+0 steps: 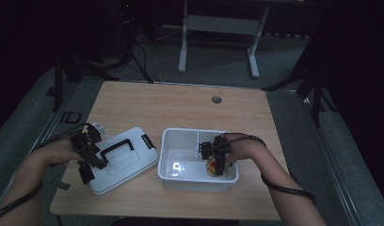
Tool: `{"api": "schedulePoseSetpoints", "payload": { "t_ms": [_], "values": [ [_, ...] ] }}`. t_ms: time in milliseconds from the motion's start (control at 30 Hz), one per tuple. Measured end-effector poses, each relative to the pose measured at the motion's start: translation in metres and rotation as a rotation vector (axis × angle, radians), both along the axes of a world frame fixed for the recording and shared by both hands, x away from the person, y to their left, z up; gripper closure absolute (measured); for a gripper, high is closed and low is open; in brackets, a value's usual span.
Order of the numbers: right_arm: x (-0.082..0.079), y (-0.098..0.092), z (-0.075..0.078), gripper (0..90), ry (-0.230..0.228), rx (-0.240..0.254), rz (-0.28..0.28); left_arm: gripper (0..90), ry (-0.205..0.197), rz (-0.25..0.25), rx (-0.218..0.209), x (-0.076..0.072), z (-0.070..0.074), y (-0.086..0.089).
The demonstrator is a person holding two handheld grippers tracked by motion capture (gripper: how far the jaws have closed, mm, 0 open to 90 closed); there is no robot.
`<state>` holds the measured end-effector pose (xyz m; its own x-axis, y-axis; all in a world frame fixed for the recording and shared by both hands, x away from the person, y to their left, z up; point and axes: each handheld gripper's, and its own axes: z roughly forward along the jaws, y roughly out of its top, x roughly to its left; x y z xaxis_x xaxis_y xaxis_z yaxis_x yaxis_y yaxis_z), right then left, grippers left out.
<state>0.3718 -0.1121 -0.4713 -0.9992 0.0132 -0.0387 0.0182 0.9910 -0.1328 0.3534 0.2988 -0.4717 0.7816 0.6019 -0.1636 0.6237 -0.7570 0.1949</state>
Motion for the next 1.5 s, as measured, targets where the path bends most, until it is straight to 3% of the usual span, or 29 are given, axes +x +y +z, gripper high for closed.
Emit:
{"api": "schedulePoseSetpoints", "payload": {
  "t_ms": [33, 67, 167, 200, 267, 733, 1000, 1300, 1500],
  "values": [
    [0.0, -0.001, 0.005, 12.2, -0.007, 0.016, 0.0, 18.6, 0.0, 0.0, 0.001, 0.0, 0.0, 0.0],
    [0.0, -0.005, 0.015, 12.1, -0.046, 0.037, 0.014, 18.6, -0.001, -0.001, 0.001, 0.0, 0.0, -0.001],
    [0.0, -0.007, 0.022, 12.1, -0.042, 0.062, 0.018, 18.6, -0.003, -0.002, 0.002, 0.0, 0.001, -0.001],
    [-0.002, -0.01, 0.03, 12.4, -0.056, 0.097, 0.025, 18.6, -0.005, 0.0, 0.005, 0.0, 0.001, -0.001],
    [-0.002, -0.014, 0.04, 12.9, -0.067, 0.123, 0.035, 18.6, -0.004, 0.003, 0.004, 0.0, 0.001, -0.001],
    [-0.008, -0.04, 0.081, 13.2, -0.11, 0.188, 0.042, 18.6, -0.005, 0.002, 0.008, -0.001, 0.002, -0.001],
    [-0.012, -0.064, 0.088, 13.4, -0.118, 0.206, 0.018, 18.6, 0.001, 0.006, 0.004, -0.003, 0.004, 0.002],
    [-0.013, -0.099, 0.082, 13.7, -0.119, 0.196, -0.028, 18.4, 0.008, 0.015, -0.002, -0.004, 0.003, 0.003],
    [-0.013, -0.119, 0.073, 14.1, -0.107, 0.217, -0.068, 20.1, -0.022, 0.011, 0.012, -0.004, 0.005, 0.001]
  ]
}}
